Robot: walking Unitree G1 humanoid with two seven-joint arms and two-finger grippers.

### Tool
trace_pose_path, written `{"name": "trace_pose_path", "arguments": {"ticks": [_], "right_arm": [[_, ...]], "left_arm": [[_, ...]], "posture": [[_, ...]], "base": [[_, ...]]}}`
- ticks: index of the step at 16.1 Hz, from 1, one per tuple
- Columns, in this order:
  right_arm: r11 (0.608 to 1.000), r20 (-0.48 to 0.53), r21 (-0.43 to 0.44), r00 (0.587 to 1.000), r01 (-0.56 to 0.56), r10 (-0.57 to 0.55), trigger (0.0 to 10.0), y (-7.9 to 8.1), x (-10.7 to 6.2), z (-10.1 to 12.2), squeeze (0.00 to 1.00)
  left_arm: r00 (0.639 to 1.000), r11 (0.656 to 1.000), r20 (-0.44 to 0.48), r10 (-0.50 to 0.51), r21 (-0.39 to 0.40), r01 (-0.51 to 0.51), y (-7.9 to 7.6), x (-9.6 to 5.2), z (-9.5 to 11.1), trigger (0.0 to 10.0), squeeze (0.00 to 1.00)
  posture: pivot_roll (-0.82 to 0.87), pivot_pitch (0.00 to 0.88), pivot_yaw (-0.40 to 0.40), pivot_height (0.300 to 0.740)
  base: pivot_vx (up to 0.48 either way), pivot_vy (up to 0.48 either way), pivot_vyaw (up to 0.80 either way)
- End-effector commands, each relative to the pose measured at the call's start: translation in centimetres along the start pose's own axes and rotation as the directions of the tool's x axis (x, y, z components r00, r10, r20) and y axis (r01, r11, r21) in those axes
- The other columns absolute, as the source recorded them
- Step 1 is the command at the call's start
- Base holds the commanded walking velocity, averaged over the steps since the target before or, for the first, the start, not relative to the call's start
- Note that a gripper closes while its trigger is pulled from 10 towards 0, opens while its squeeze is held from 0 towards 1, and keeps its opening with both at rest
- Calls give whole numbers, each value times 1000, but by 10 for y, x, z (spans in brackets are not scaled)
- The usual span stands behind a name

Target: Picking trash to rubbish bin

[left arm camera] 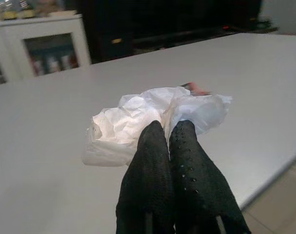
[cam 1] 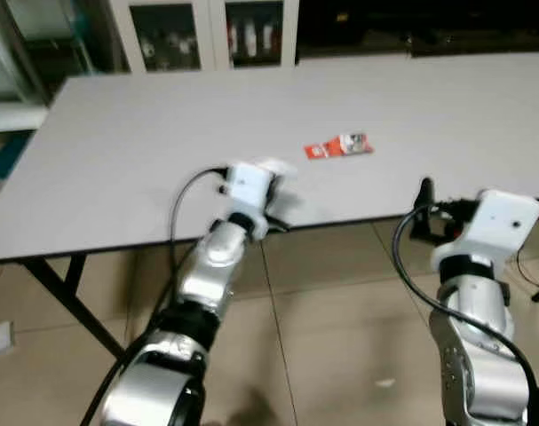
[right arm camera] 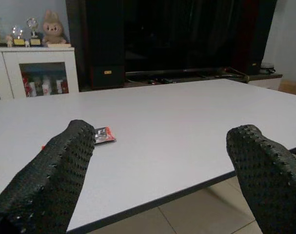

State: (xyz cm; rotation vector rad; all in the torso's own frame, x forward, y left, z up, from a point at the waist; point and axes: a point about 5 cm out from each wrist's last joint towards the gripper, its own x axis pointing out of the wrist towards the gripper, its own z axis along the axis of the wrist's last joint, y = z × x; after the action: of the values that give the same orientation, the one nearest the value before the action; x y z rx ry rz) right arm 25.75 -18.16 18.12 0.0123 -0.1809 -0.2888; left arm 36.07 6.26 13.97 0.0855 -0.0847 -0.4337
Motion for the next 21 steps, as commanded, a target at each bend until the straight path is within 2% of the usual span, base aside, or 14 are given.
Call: {"name": "trace_pose_path", "arguments": {"ticks": [1,9,14,21], "right_arm": [[1000,-11,21,1000,-22,22,10000,7,2,1,0],[999,-17,5,999,-32,32,10000,12,3,0,0],[999,-62,50,998,-8,11,10000,12,7,-4,0],[998,-75,55,997,10,-6,10000,13,7,-8,0]], "left_arm": [[1000,1000,1,-7,14,7,5,1,2,0,0],[1000,1000,1,-31,4,31,2,1,2,0,0],[999,999,-6,-49,-3,49,-1,0,0,0,0],[997,998,-30,-67,-4,67,-1,-2,-3,0,0]], "posture": [[64,59,13,740],[64,67,20,740],[66,71,17,740],[69,76,18,740]], "base": [[480,0,0],[480,0,0],[480,0,0],[425,0,0]]}}
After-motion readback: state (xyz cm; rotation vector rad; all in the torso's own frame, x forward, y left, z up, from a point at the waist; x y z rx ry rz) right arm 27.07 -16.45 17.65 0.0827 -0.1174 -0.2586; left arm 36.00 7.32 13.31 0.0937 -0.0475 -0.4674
